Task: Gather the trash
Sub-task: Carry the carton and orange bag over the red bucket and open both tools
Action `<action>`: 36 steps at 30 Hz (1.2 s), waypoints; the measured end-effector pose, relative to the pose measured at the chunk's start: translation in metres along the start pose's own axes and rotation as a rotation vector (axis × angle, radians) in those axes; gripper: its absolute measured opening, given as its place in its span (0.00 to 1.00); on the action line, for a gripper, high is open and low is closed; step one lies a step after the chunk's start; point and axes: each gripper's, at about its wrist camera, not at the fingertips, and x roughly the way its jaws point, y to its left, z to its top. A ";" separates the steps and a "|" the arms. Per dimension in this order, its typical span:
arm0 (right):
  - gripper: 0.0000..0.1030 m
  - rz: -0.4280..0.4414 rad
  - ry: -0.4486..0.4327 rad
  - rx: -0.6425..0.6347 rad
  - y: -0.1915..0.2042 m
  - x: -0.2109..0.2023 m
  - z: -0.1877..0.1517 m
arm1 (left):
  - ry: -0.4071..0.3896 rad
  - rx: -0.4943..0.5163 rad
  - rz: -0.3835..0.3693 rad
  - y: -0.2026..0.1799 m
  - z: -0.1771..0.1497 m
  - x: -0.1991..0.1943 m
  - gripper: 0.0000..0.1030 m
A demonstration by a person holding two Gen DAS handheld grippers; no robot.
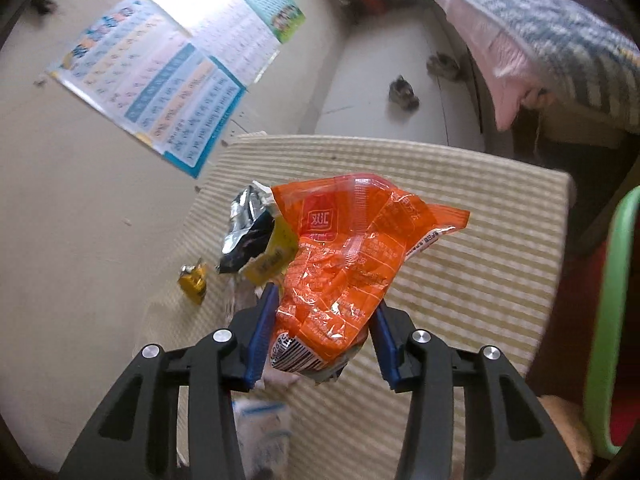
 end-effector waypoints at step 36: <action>0.43 -0.145 -0.260 -0.280 0.020 -0.124 -0.066 | -0.164 0.026 -0.022 -0.028 0.020 -0.060 0.36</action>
